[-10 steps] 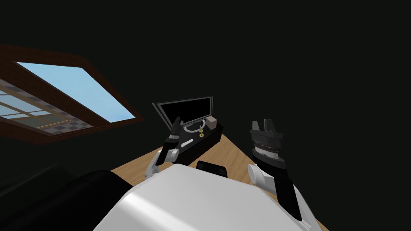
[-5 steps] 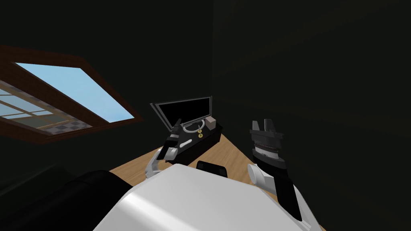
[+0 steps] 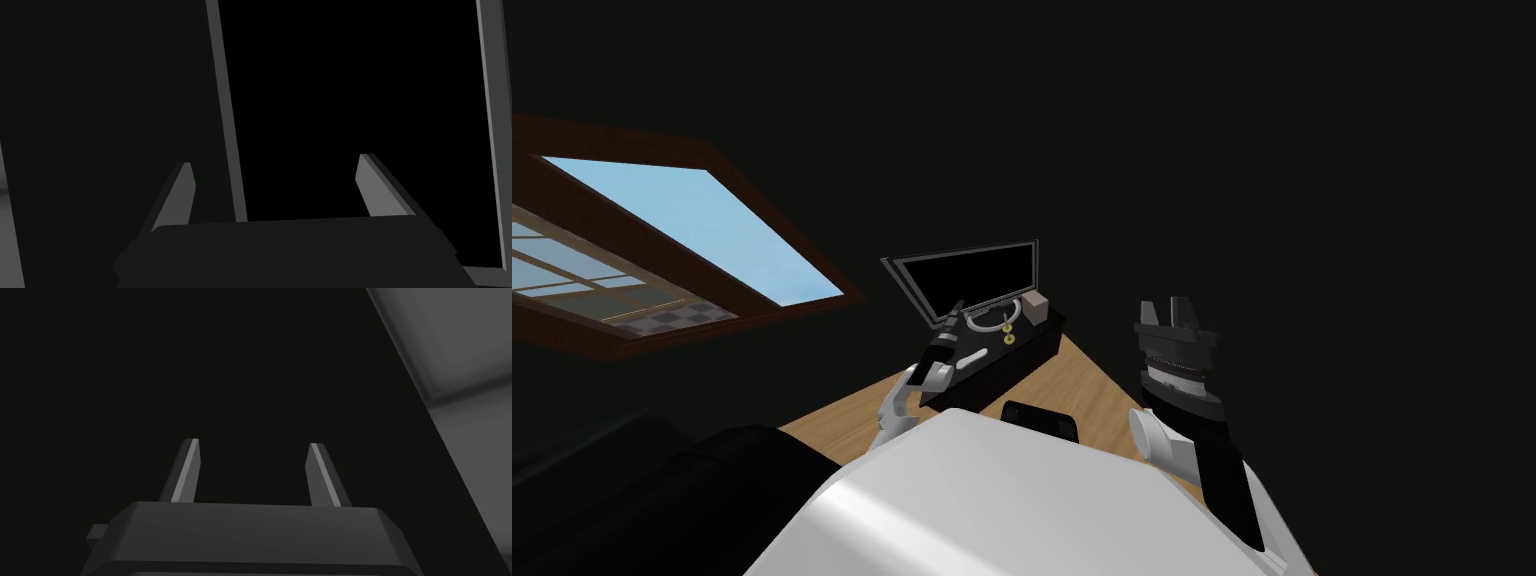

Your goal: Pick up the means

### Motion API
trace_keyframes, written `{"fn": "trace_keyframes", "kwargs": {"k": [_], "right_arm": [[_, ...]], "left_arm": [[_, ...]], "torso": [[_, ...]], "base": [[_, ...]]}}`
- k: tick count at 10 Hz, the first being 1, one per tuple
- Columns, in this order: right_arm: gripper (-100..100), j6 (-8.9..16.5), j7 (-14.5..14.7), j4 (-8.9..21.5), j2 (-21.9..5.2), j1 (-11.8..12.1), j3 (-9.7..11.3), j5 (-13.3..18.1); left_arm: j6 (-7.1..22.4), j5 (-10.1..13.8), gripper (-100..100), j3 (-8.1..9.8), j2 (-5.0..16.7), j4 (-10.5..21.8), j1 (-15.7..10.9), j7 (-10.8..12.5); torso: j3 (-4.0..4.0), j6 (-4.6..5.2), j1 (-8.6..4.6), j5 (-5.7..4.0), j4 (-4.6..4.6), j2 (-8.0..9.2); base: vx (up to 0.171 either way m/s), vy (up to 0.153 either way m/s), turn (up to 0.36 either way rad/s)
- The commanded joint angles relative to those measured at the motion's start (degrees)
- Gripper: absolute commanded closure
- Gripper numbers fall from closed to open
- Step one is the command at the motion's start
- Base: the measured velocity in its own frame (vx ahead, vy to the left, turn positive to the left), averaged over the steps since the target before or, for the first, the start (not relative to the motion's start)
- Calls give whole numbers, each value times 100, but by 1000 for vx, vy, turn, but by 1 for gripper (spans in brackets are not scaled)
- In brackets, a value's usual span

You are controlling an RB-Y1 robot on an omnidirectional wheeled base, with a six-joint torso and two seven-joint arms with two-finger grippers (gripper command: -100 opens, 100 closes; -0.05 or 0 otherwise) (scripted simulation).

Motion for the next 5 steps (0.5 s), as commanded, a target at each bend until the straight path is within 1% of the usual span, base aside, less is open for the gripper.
{"fn": "trace_keyframes", "kwargs": {"k": [1, 2, 3, 4, 5], "right_arm": [[0, 0, 0, 0, 0, 0, 0, 0], [0, 0, 0, 0, 0, 0, 0, 0], [0, 0, 0, 0, 0, 0, 0, 0], [0, 0, 0, 0, 0, 0, 0, 0], [0, 0, 0, 0, 0, 0, 0, 0]], "left_arm": [[286, 178, -100, 126, 184, 286, -116, 101], [306, 178, -100, 126, 184, 381, -116, 101], [555, 316, -100, 215, 301, 612, -238, 159], [607, 316, -100, 215, 301, 672, -238, 159], [875, 456, -100, 302, 414, 875, -364, 216]], "torso": [[0, 0, 0, 0, 0, 0], [-1, 1, 1, 1, 0, -1], [0, 1, 2, 1, 0, 0], [-2, 1, -1, 0, 0, -3], [-1, 1, 0, 0, 0, -2]], "base": [[25, -37, 4], [23, -31, 3], [32, -42, -5], [28, -36, 2], [28, -42, -9]]}}
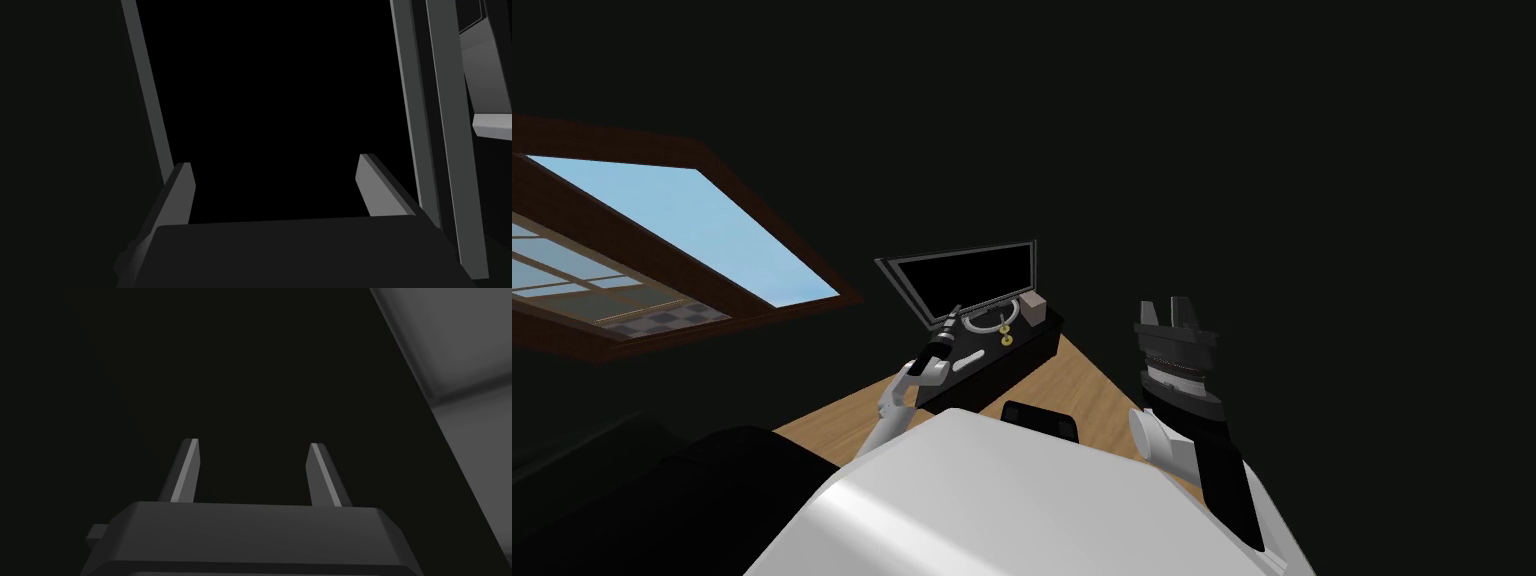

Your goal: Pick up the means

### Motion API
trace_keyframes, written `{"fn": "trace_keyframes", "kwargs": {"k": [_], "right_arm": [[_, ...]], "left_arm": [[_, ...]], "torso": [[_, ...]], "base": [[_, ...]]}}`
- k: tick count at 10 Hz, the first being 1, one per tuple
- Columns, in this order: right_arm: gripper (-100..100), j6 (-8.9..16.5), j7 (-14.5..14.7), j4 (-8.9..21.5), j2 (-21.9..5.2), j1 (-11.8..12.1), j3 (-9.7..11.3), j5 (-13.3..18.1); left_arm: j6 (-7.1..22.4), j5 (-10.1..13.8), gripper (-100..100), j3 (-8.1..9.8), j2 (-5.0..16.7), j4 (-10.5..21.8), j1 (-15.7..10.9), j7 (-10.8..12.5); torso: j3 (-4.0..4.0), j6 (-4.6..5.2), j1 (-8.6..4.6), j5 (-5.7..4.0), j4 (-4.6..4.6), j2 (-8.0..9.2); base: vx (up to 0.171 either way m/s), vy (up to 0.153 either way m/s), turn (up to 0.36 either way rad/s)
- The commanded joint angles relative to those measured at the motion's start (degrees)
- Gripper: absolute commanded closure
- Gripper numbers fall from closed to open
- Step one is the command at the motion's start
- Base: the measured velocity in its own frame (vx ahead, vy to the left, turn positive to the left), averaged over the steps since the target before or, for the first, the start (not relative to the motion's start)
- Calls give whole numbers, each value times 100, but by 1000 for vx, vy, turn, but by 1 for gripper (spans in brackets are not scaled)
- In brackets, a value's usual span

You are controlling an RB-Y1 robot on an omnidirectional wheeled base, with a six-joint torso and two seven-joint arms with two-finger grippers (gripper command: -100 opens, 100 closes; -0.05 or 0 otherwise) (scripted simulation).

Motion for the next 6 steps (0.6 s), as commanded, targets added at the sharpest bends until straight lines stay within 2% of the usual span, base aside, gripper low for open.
{"fn": "trace_keyframes", "kwargs": {"k": [1, 2, 3, 4, 5, 6], "right_arm": [[0, 0, 0, 0, 0, 0, 0, 0], [0, 0, 0, 0, 0, 0, 0, 0], [0, 0, 0, 0, 0, 0, 0, 0], [0, 0, 0, 0, 0, 0, 0, 0], [0, 0, 0, 0, 0, 0, 0, 0], [0, 0, 0, 0, 0, 0, 0, 0]], "left_arm": [[150, 65, -100, 36, 47, 257, -60, 29], [380, 206, -100, 121, 154, 440, -189, 86], [454, 206, -100, 121, 154, 578, -189, 86], [662, 348, -100, 203, 254, 838, -322, 140], [757, 348, -100, 203, 254, 912, -322, 140], [953, 490, -100, 280, 349, 1122, -455, 194]], "torso": [[0, 0, 0, 0, 0, 0], [1, 0, 2, 1, 0, 2], [0, 1, 4, 1, 0, -1], [0, 0, 4, 1, 0, 0], [0, -1, 3, 0, 0, 0], [1, 0, 5, 1, 0, 2]], "base": [[25, -34, -1], [29, -32, -11], [27, -29, -7], [33, -37, -19], [23, -28, -1], [24, -25, -19]]}}
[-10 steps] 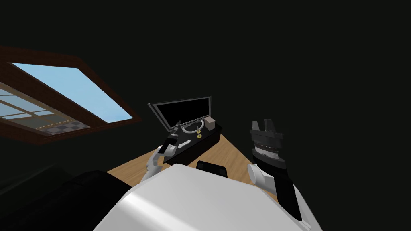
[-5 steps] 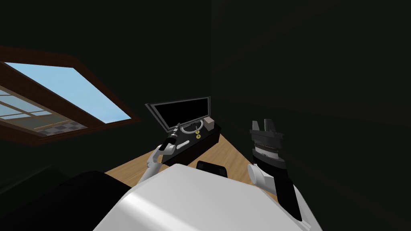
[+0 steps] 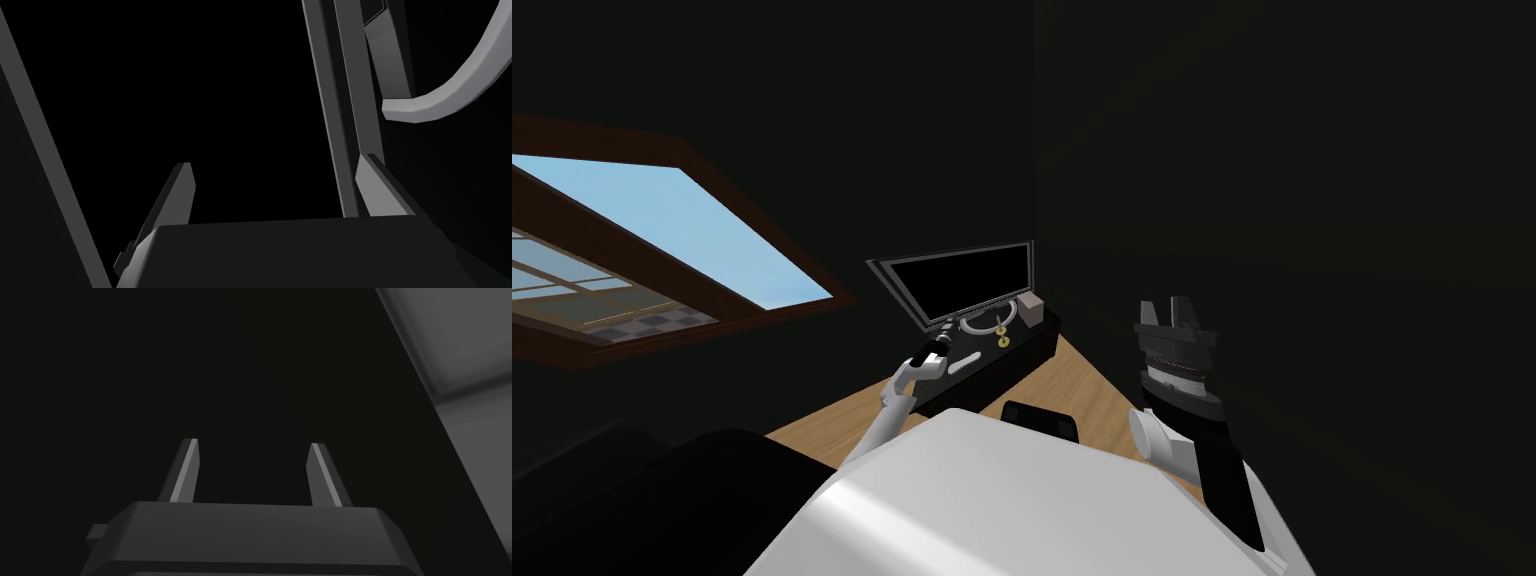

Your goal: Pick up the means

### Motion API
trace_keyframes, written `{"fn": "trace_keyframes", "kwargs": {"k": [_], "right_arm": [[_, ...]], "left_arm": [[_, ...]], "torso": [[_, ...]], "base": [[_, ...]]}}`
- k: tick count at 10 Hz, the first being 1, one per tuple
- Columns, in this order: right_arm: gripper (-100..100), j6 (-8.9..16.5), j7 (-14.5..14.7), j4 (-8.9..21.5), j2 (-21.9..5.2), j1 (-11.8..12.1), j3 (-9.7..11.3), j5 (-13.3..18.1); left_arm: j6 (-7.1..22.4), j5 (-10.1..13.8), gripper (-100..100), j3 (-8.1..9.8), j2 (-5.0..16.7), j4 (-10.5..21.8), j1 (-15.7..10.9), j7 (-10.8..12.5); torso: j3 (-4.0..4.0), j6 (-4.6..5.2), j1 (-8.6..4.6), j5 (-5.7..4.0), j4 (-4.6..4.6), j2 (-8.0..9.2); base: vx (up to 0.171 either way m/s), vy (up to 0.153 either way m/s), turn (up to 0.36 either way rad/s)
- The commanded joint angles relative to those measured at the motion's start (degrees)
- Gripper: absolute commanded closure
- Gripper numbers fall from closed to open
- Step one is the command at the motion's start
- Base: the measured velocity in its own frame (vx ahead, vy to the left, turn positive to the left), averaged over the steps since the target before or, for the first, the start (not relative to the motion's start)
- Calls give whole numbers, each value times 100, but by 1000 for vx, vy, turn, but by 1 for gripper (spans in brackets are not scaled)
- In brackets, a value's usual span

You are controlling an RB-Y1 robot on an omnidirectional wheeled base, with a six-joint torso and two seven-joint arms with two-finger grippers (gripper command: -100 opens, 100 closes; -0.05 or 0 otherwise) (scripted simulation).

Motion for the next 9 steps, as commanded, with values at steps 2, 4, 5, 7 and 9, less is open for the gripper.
{"fn": "trace_keyframes", "kwargs": {"k": [2, 4, 5, 7, 9], "right_arm": [[0, 0, 0, 0, 0, 0, 0, 0], [0, 0, 0, 0, 0, 0, 0, 0], [0, 0, 0, 0, 0, 0, 0, 0], [0, 0, 0, 0, 0, 0, 0, 0], [0, 0, 0, 0, 0, 0, 0, 0]], "left_arm": [[451, 213, -100, 118, 127, 430, -165, 82], [724, 352, -100, 185, 209, 782, -299, 130], [837, 352, -100, 185, 209, 937, -299, 130], [1116, 488, -100, 246, 285, 1274, -433, 175], [1385, 620, -100, 302, 357, 1708, -566, 217]], "torso": [[1, -1, 1, 0, 0, 2], [1, -2, 0, 0, 0, 2], [0, 0, 0, 0, 0, 0], [0, 0, 3, 1, 0, -1], [0, -1, 6, 1, 0, 1]], "base": [[24, -25, -23], [26, -25, -23], [27, -16, -22], [28, -14, -33], [25, -7, -35]]}}
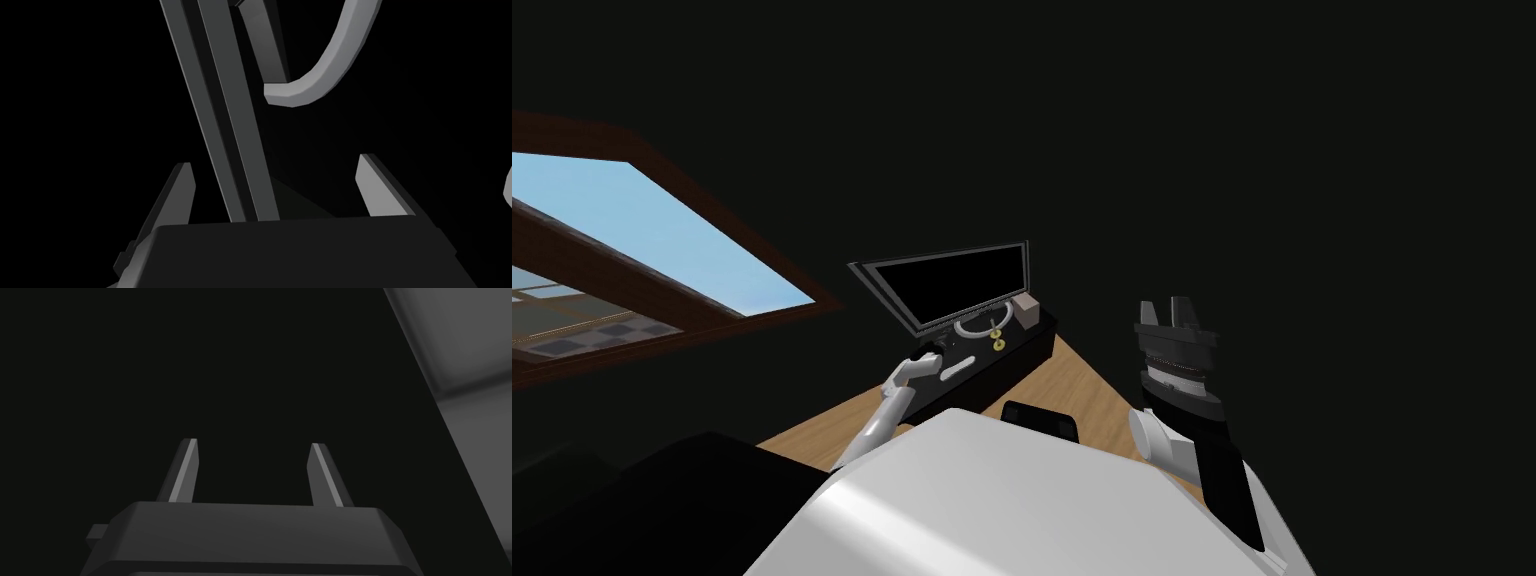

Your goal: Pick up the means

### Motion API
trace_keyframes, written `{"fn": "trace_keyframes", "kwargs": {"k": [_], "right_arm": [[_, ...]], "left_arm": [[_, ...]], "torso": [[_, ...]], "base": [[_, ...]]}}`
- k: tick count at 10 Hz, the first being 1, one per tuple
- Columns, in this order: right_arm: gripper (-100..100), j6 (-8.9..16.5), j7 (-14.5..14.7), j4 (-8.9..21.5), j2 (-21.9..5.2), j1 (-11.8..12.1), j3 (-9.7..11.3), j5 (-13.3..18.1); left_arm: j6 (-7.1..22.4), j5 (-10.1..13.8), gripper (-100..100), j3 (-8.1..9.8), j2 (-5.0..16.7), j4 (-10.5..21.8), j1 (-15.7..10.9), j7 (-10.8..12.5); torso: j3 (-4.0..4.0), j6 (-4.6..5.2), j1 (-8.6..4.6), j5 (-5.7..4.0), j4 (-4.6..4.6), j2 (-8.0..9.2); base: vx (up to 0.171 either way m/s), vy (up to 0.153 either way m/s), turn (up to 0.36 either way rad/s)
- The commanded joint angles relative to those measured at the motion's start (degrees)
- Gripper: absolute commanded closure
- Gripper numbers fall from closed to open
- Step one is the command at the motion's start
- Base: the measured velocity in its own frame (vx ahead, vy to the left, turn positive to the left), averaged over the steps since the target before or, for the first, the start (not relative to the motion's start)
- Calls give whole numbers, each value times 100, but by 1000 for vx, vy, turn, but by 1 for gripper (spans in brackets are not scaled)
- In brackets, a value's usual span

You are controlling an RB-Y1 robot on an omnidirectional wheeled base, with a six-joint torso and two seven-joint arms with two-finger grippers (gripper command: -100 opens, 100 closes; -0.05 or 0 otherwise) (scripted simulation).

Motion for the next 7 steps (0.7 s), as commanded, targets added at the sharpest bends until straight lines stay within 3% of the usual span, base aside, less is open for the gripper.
{"fn": "trace_keyframes", "kwargs": {"k": [1, 4, 5, 6, 7], "right_arm": [[0, 0, 0, 0, 0, 0, 0, 0], [0, 0, 0, 0, 0, 0, 0, 0], [0, 0, 0, 0, 0, 0, 0, 0], [0, 0, 0, 0, 0, 0, 0, 0], [0, 0, 0, 0, 0, 0, 0, 0]], "left_arm": [[286, 154, -100, 65, 91, 286, -159, 50], [627, 278, -100, 109, 155, 896, -293, 85], [627, 278, -100, 109, 155, 896, -293, 85], [859, 397, -100, 147, 215, 1064, -425, 116], [859, 397, -100, 147, 215, 1272, -425, 116]], "torso": [[0, 0, 0, 0, 0, 0], [0, 2, 2, 0, 1, -1], [1, -1, 2, 0, 1, 1], [3, 0, 2, 0, 1, 5], [1, 3, 2, -1, 1, 1]], "base": [[28, -4, -46], [24, 0, -42], [9, 1, 16], [20, 0, -58], [21, 6, -48]]}}
